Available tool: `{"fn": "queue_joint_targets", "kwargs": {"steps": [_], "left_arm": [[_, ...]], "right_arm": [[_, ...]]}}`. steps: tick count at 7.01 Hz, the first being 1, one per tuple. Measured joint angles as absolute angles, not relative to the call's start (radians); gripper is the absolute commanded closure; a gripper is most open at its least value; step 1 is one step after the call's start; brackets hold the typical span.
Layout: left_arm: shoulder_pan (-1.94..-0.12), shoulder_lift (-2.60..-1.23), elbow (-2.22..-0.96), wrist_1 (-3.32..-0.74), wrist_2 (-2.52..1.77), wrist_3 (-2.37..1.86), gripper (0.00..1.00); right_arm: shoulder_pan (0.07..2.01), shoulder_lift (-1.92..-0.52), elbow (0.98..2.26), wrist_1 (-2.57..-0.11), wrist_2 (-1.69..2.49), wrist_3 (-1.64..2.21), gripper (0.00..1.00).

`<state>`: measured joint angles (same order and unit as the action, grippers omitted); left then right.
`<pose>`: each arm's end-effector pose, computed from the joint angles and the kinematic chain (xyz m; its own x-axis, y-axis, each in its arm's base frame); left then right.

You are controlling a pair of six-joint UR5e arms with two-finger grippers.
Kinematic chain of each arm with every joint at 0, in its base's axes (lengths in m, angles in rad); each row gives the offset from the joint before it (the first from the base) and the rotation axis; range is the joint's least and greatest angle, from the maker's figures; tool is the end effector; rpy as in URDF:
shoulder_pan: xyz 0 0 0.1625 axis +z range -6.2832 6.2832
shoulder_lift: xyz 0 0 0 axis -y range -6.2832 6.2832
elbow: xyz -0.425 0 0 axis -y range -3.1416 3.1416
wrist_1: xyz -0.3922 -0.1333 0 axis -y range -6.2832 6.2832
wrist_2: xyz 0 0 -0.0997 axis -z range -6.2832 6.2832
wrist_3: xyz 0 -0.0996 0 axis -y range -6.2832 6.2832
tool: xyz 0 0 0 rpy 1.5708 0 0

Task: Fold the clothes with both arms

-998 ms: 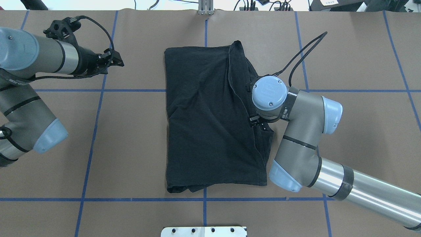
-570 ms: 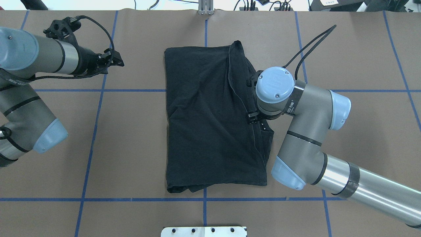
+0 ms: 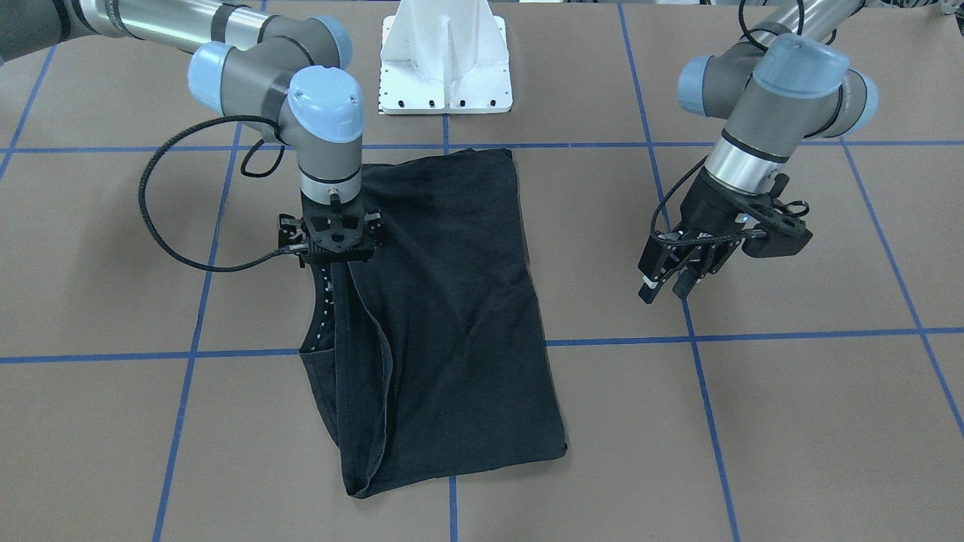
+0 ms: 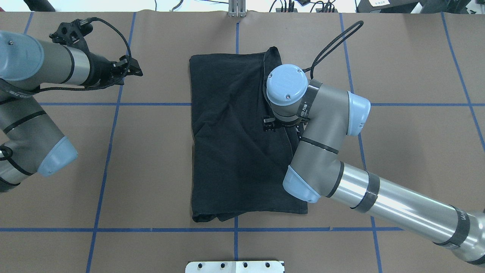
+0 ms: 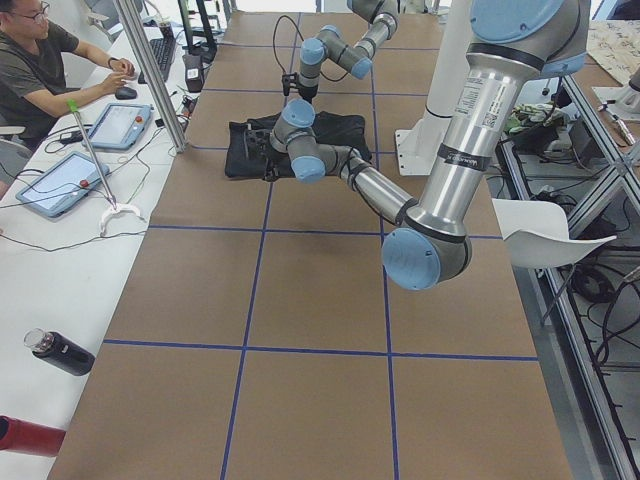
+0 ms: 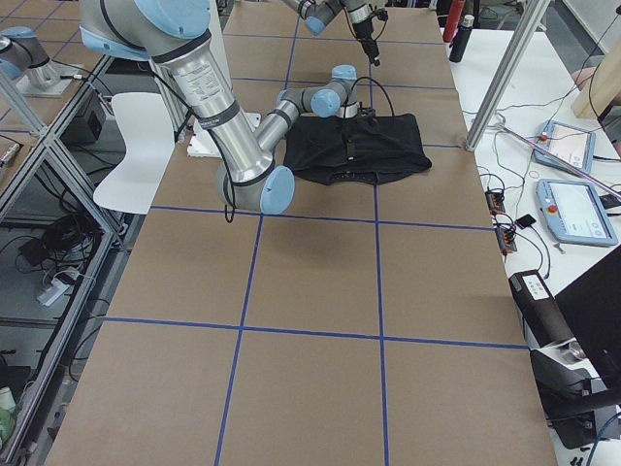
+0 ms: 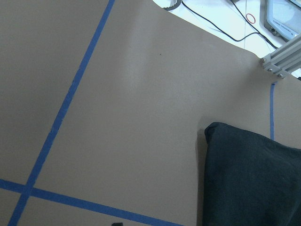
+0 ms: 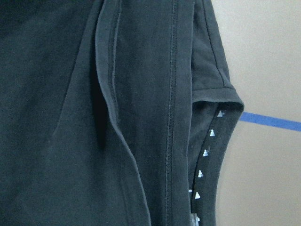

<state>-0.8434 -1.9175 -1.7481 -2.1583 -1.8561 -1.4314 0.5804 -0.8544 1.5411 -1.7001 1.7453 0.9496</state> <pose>0.3295 -0.5285 0.3190 0.3682 -0.2131 -0.9050 0.5027 0.8645 0.0010 -0.5375 -0.4912 0.2649 0.8467 -0.1302 0.5159 0.0363 0.9815 0.1881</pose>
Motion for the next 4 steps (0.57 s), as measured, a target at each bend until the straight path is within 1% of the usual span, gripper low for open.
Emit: {"fn": "queue_joint_targets", "kwargs": {"steps": [2, 4], "left_arm": [[-0.844, -1.916, -1.749, -2.158, -1.856, -1.433, 0.31], [-0.844, -1.915, -1.75, -2.158, -1.856, -1.434, 0.31]], "right_arm": [[0.605, -0.827, 1.418, -1.582, 1.744, 0.948, 0.0], [0.644, -0.813, 1.343, -1.54, 1.753, 0.904, 0.0]]}}
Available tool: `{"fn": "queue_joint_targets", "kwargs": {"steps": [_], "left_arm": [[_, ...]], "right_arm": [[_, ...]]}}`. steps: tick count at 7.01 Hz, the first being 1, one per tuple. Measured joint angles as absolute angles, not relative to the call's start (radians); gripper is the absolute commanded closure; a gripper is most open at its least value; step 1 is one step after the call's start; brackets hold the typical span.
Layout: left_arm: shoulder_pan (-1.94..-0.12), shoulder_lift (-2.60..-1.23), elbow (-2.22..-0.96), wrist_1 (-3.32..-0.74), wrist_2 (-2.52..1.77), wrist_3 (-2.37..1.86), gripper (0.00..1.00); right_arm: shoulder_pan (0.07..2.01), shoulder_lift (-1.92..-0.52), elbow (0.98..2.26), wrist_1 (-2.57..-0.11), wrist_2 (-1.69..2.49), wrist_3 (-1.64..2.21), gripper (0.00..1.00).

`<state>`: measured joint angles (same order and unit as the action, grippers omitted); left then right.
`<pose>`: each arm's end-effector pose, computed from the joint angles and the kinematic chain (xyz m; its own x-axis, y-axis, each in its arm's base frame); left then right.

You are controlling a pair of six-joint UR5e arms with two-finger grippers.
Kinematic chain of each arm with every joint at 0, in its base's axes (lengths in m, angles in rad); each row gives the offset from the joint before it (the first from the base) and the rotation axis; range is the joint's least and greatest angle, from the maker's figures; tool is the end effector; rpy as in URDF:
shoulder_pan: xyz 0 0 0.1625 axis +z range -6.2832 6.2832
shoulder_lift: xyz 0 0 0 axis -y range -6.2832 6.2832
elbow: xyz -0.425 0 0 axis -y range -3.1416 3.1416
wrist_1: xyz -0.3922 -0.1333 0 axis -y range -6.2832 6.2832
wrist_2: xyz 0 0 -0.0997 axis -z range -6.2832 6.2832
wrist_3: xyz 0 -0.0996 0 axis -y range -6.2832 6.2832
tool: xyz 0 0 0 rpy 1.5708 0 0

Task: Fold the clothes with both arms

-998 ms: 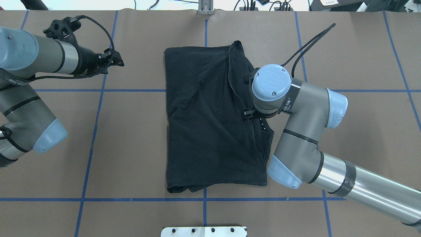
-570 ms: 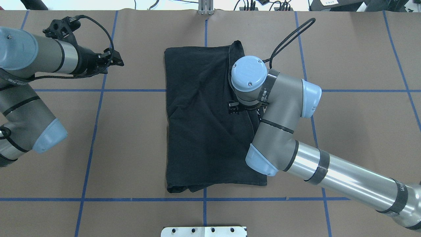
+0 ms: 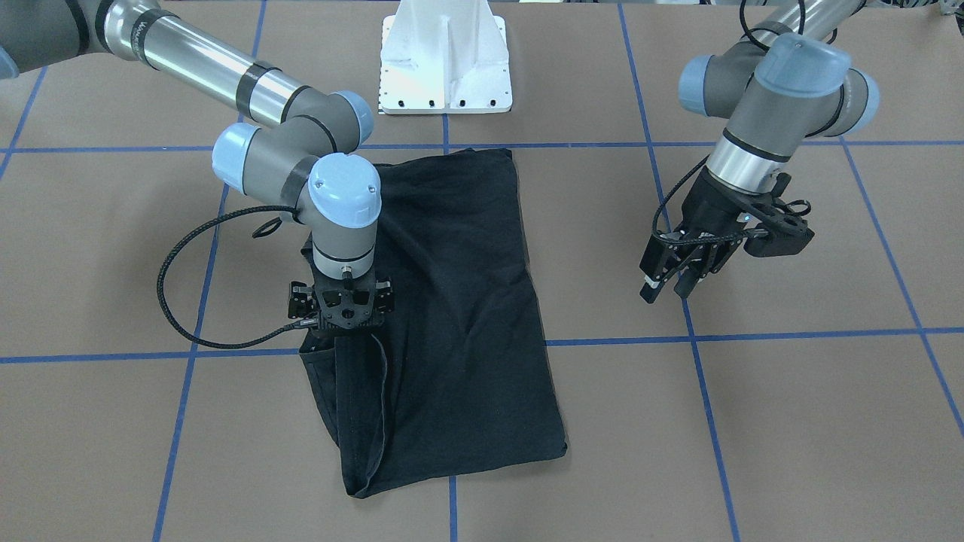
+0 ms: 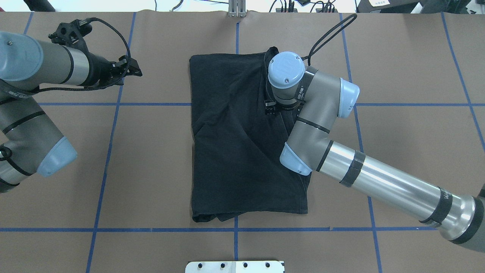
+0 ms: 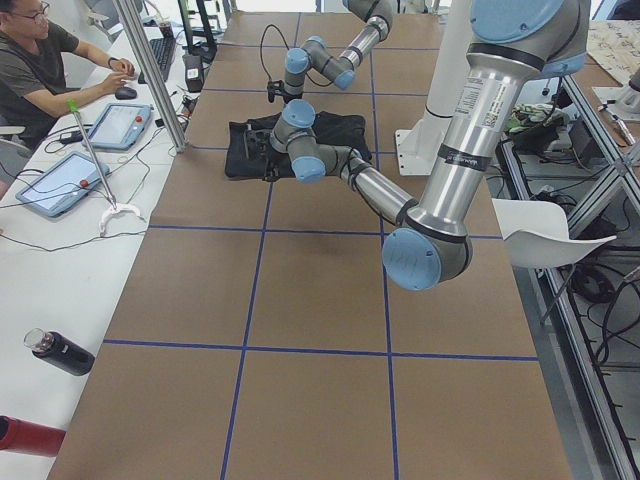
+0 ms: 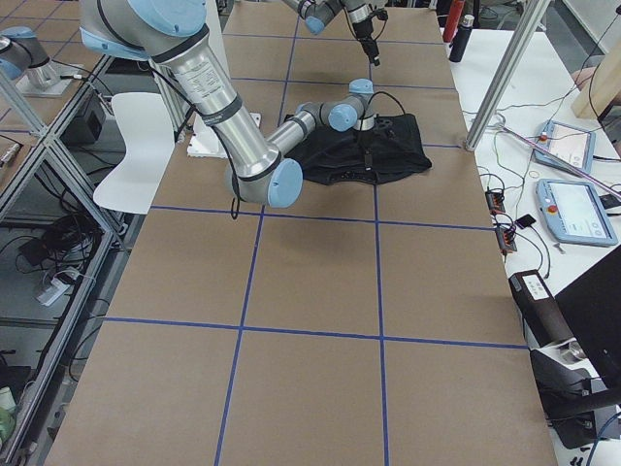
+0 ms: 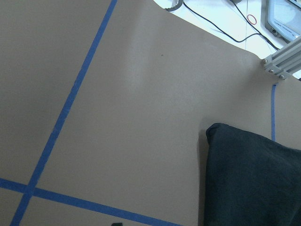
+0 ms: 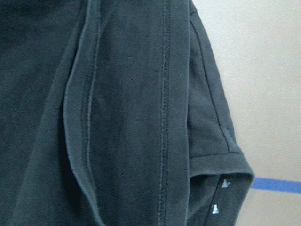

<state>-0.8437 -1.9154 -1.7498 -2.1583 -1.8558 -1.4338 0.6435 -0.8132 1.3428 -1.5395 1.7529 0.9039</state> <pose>0.3289 -0.5281 0.3195 0.3672 -0.2155 -0.9048 0.5041 0.8637 -0.0012 -0.5445 -0.5524 0.3030 0.8496 -0.1232 0.5128 0.0159 0.9779 0.2085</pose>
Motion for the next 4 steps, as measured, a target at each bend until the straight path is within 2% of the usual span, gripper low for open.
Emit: {"fn": "queue_joint_targets", "kwargs": {"steps": [2, 4], "left_arm": [[-0.843, -1.915, -1.75, -2.158, -1.856, -1.433, 0.31], [-0.843, -1.915, -1.749, -2.158, -1.856, -1.432, 0.31]], "right_arm": [[0.679, -0.838, 1.385, -1.556, 1.792, 0.856, 0.0], [0.658, -0.915, 1.576, -1.628, 1.807, 1.014, 0.0]]}}
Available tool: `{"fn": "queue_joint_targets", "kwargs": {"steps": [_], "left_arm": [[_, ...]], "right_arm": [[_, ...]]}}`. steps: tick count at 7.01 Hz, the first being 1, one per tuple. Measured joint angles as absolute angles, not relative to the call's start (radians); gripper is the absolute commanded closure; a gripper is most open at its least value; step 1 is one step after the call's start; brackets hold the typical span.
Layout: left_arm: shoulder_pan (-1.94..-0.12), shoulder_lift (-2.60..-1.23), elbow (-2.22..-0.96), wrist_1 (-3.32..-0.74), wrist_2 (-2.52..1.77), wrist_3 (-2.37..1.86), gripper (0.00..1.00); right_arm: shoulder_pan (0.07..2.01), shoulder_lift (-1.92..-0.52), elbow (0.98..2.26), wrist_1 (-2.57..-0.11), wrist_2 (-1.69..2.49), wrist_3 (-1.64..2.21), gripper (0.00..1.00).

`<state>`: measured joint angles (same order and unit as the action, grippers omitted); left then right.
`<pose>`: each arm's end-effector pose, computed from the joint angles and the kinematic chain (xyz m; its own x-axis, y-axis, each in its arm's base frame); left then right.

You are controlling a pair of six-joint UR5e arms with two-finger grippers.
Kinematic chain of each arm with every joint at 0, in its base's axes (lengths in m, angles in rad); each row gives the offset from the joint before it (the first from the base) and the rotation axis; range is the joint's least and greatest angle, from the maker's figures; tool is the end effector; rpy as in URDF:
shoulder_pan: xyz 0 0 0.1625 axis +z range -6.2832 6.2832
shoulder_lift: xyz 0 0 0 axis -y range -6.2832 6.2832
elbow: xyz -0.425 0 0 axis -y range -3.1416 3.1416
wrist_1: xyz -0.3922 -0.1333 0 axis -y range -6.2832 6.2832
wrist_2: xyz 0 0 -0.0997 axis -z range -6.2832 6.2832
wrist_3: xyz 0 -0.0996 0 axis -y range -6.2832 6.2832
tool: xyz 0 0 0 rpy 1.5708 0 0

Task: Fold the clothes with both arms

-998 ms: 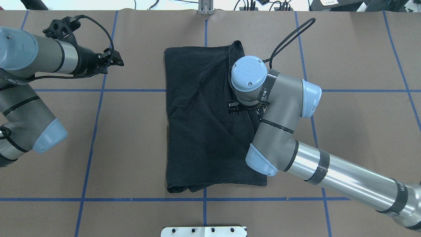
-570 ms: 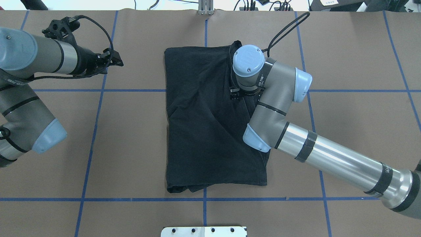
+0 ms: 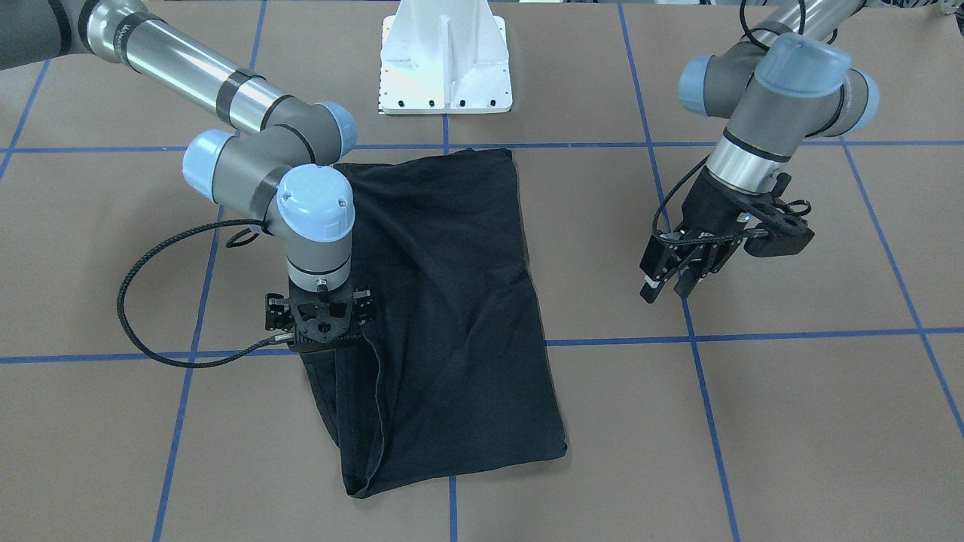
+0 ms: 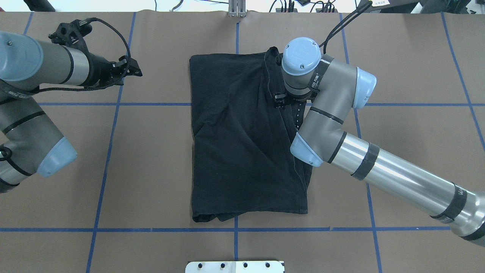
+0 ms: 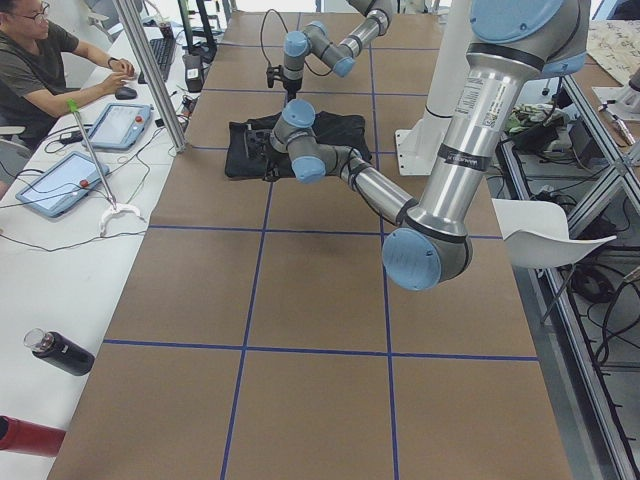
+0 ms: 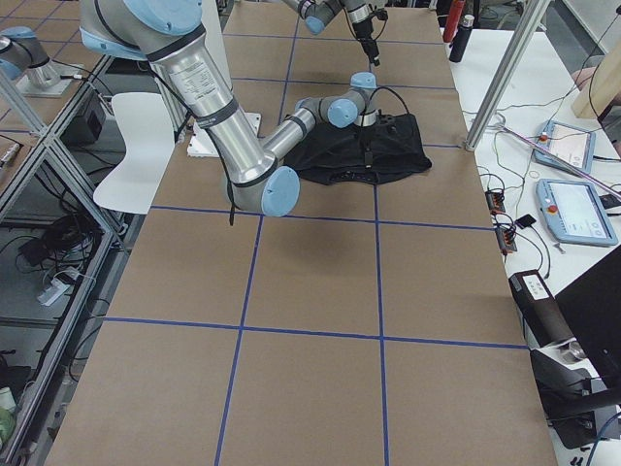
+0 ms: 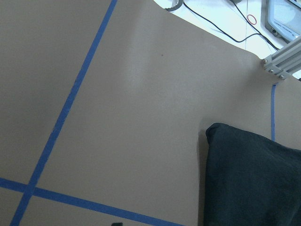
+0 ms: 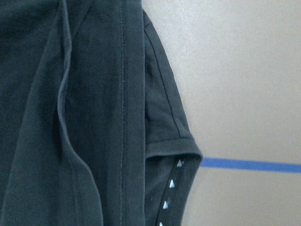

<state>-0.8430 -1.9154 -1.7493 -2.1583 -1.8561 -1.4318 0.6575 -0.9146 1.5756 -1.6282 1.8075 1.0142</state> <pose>0.3293 -0.5279 0.3197 0.3686 -0.2139 -0.9046 0.5025 0.8646 0.0003 -0.4916 -0.5184 0.2816 0.8115 -0.0223 0.5839 -0.0707 0.9882 0.1359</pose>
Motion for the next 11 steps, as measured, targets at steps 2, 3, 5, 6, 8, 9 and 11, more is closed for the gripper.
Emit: {"fn": "queue_joint_targets", "kwargs": {"steps": [2, 3, 5, 6, 8, 9, 11], "left_arm": [[-0.843, -1.915, -1.748, -2.158, -1.856, -1.429, 0.31], [-0.843, -1.914, -1.748, -2.158, -1.856, -1.428, 0.31], [-0.843, -1.914, -1.747, -2.158, -1.856, -1.427, 0.31], [-0.843, -1.914, -1.747, -2.158, -1.856, -1.427, 0.31], [-0.843, -1.914, -1.748, -2.158, -1.855, -1.428, 0.31], [-0.843, -1.915, -1.749, -2.158, -1.855, -1.431, 0.31], [-0.842, -1.916, -1.752, -2.158, -1.854, -1.443, 0.31]], "right_arm": [[0.58, -1.016, 1.762, -1.641, 1.802, 1.327, 0.0], [0.541, -1.037, 1.811, -1.641, 1.791, 1.512, 0.0], [0.476, -1.085, 1.848, -1.552, 1.759, 1.841, 0.03], [0.438, -1.119, 1.852, -1.486, 1.717, 1.976, 0.08], [0.375, -1.156, 1.859, -1.443, 1.638, 2.167, 0.1], [0.363, -1.173, 1.87, -1.443, 1.63, 2.201, 0.1], [0.348, -1.209, 1.888, -1.447, 1.627, 2.218, 0.11]]}}
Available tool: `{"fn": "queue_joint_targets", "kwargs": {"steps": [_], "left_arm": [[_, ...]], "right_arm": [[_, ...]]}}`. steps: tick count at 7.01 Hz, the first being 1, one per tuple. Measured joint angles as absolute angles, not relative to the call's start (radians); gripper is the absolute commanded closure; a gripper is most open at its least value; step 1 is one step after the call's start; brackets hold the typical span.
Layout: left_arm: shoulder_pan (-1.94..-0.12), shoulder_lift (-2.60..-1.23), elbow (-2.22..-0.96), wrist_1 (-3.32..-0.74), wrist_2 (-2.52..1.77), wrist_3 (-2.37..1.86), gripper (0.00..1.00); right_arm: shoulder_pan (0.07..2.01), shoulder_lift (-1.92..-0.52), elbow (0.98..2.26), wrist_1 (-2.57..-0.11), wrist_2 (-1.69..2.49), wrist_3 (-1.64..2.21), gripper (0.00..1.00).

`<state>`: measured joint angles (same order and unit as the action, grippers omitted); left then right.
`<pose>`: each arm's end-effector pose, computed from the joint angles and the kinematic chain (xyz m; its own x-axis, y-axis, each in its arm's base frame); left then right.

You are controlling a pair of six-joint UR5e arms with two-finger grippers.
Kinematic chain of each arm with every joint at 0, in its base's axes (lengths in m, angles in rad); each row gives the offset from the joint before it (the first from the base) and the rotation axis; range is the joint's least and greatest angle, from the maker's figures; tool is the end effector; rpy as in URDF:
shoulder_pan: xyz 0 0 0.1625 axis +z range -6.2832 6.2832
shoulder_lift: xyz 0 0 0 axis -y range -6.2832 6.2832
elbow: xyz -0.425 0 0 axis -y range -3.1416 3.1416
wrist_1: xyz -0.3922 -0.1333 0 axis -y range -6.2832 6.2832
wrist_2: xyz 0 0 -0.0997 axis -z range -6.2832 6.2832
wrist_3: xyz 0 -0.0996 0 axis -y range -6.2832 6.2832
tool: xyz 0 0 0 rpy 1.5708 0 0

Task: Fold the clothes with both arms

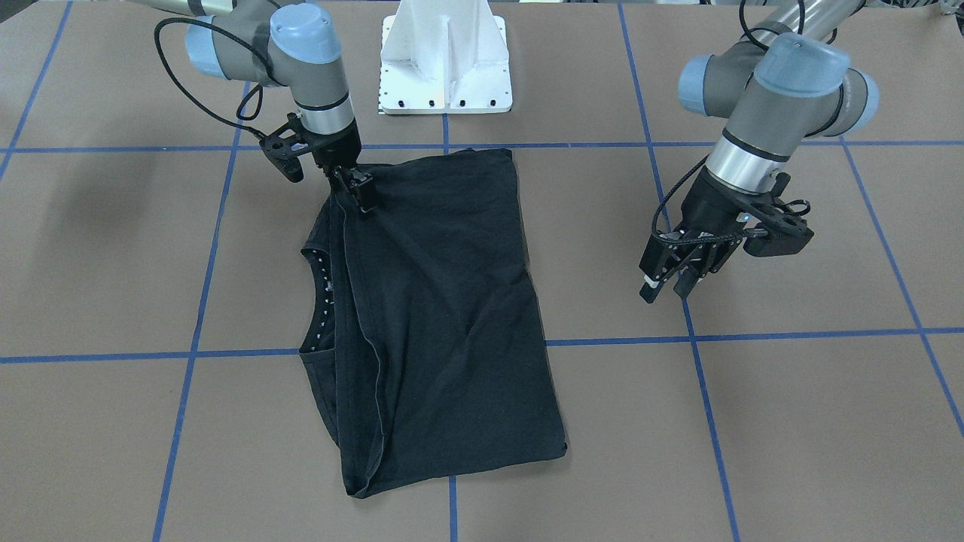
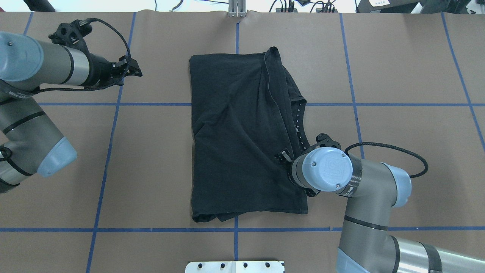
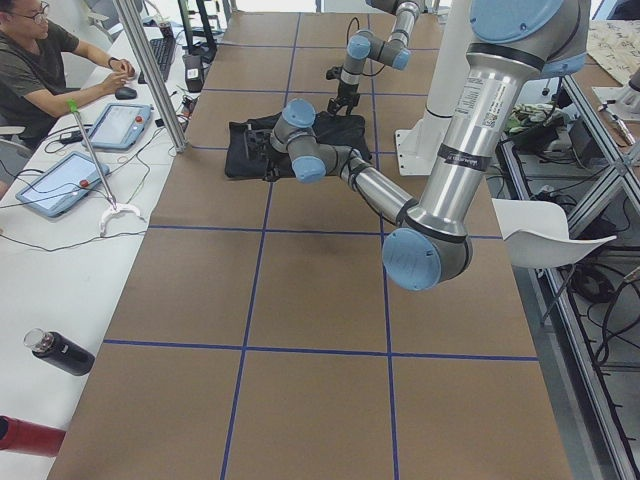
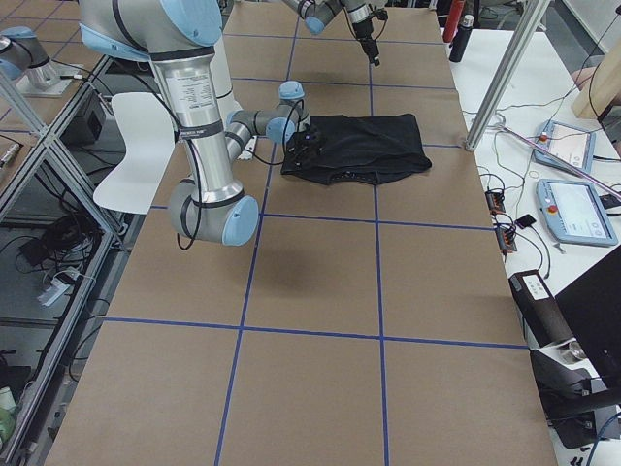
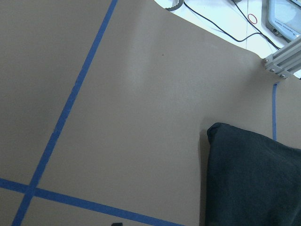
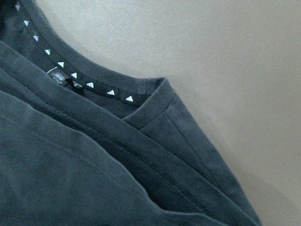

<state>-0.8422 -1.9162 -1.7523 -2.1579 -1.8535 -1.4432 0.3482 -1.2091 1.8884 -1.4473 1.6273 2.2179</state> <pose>0.3292 -0.5274 0.3179 0.3612 -0.2213 -0.9058 0.5080 0.8613 -0.0078 -0.5170 -0.3235 0.3110 0.3386 0.7633 0.5502 -0.6350 0.6169 -0.4649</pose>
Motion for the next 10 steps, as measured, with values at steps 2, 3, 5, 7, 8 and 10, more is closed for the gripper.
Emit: {"fn": "queue_joint_targets", "kwargs": {"steps": [2, 3, 5, 7, 8, 10], "left_arm": [[-0.842, -1.916, -1.756, -2.158, -1.852, -1.454, 0.31], [-0.842, -1.916, -1.757, -2.158, -1.852, -1.455, 0.31], [-0.842, -1.916, -1.758, -2.158, -1.852, -1.457, 0.31], [-0.842, -1.916, -1.759, -2.158, -1.852, -1.457, 0.31], [-0.842, -1.916, -1.759, -2.158, -1.852, -1.457, 0.31], [-0.842, -1.915, -1.758, -2.158, -1.852, -1.457, 0.31]], "right_arm": [[0.328, -1.231, 1.896, -1.448, 1.625, 2.22, 0.13], [0.321, -1.235, 1.897, -1.453, 1.625, 2.22, 0.16], [0.313, -1.237, 1.898, -1.472, 1.623, 2.219, 0.17], [0.308, -1.237, 1.894, -1.479, 1.622, 2.215, 0.29], [0.308, -1.235, 1.894, -1.483, 1.621, 2.212, 0.44], [0.306, -1.234, 1.894, -1.493, 1.621, 2.209, 0.47]]}}
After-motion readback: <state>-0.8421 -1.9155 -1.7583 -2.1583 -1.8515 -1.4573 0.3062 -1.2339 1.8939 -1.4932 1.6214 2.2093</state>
